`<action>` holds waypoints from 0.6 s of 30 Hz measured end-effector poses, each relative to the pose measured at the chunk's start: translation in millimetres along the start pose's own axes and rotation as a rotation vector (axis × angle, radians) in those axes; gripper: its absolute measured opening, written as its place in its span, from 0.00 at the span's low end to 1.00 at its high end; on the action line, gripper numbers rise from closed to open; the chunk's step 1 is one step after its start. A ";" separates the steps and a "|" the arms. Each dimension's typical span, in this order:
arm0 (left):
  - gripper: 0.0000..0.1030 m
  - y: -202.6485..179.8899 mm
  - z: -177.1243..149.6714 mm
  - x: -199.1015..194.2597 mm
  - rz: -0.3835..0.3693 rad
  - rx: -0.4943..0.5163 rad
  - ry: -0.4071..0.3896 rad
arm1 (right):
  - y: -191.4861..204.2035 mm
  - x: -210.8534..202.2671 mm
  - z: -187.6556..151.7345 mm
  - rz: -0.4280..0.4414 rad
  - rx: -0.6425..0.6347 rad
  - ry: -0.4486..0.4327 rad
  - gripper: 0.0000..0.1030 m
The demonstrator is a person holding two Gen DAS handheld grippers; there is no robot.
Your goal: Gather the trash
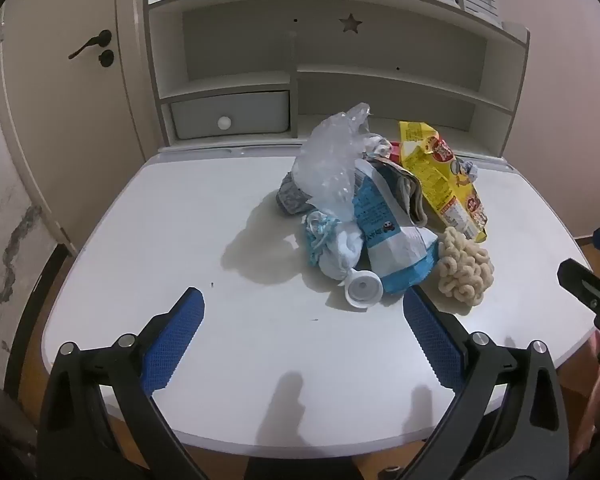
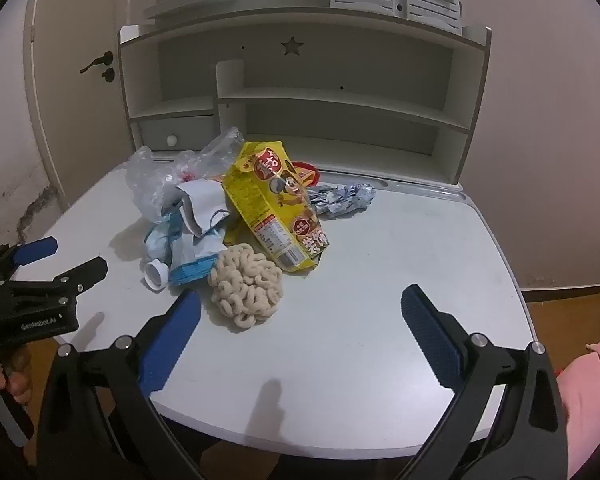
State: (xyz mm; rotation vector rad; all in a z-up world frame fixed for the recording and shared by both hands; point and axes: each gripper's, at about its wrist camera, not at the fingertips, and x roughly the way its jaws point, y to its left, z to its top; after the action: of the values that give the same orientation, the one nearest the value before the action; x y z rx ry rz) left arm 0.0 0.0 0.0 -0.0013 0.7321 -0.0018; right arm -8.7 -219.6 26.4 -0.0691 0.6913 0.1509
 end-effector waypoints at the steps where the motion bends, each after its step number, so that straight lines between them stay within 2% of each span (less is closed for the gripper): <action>1: 0.94 -0.2 0.0 0.2 0.001 0.002 0.001 | -0.5 -0.3 0.2 -0.004 0.001 0.000 0.94; 18: 0.94 -1.6 1.5 -3.1 0.018 0.016 -0.009 | -3.8 -3.0 3.4 0.006 0.012 0.011 0.94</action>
State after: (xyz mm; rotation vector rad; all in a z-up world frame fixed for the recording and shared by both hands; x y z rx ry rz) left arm -1.4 -1.6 3.2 0.0210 0.7234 0.0096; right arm -8.2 -223.3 30.9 -0.0569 0.7035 0.1524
